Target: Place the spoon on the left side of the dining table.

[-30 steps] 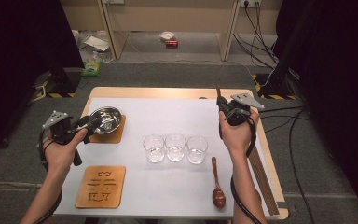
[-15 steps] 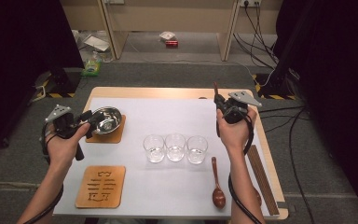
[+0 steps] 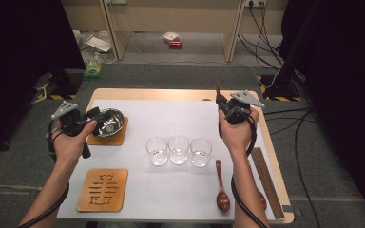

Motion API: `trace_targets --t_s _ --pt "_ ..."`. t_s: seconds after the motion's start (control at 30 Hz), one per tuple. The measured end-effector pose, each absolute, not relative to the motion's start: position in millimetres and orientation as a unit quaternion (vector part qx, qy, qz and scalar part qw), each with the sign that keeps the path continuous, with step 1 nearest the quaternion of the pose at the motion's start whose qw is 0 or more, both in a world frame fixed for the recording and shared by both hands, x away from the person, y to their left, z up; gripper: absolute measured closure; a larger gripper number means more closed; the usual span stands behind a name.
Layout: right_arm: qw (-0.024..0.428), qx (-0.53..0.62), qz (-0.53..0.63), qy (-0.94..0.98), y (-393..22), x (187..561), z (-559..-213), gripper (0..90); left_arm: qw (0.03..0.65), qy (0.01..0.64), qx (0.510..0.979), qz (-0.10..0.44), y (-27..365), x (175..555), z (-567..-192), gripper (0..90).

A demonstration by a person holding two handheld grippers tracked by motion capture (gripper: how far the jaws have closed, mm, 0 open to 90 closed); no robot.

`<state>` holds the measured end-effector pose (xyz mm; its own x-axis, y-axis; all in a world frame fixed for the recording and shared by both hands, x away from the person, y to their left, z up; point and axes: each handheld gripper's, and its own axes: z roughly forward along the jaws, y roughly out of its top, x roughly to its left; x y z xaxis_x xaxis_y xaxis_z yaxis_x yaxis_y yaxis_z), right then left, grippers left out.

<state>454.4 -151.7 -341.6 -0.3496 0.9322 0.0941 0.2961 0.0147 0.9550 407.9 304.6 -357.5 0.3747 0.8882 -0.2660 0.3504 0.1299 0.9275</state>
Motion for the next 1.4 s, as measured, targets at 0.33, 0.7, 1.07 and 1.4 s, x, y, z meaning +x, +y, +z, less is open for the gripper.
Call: trace_targets --t_s 0.33,0.7,1.07,1.4 --pt "0.306 0.47 0.517 0.646 -140 455 -341 85.1 0.573 0.49 0.613 0.235 294 420 -344 37.6" --pt "0.302 0.467 0.525 0.645 -133 459 -339 85.1 0.578 0.484 0.615 0.231 283 432 -335 37.5" --pt "0.298 0.464 0.529 0.645 -126 463 -337 85.1 0.586 0.474 0.617 0.226 270 441 -329 37.5" --pt "0.298 0.454 0.534 0.648 -116 466 -334 85.1 0.591 0.467 0.62 0.22 256 450 -325 37.5"
